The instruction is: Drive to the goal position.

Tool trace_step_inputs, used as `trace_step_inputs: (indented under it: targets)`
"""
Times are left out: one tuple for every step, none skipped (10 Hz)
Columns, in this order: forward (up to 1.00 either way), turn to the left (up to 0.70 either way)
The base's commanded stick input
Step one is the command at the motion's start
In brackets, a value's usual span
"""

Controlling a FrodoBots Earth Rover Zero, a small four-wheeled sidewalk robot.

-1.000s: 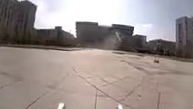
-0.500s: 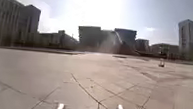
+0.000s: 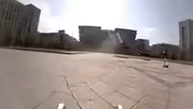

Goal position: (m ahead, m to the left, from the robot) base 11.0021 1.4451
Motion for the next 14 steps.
trace_step_inputs:
  targets:
    - [1.0,0.0]
    - [1.0,0.0]
    - [1.0,0.0]
    - [1.0,0.0]
    - [1.0,0.0]
    - [1.0,0.0]
    - [1.0,0.0]
    - [1.0,0.0]
    - [1.0,0.0]
    - [1.0,0.0]
    - [1.0,0.0]
    - [1.0,0.0]
    - [1.0,0.0]
    - [1.0,0.0]
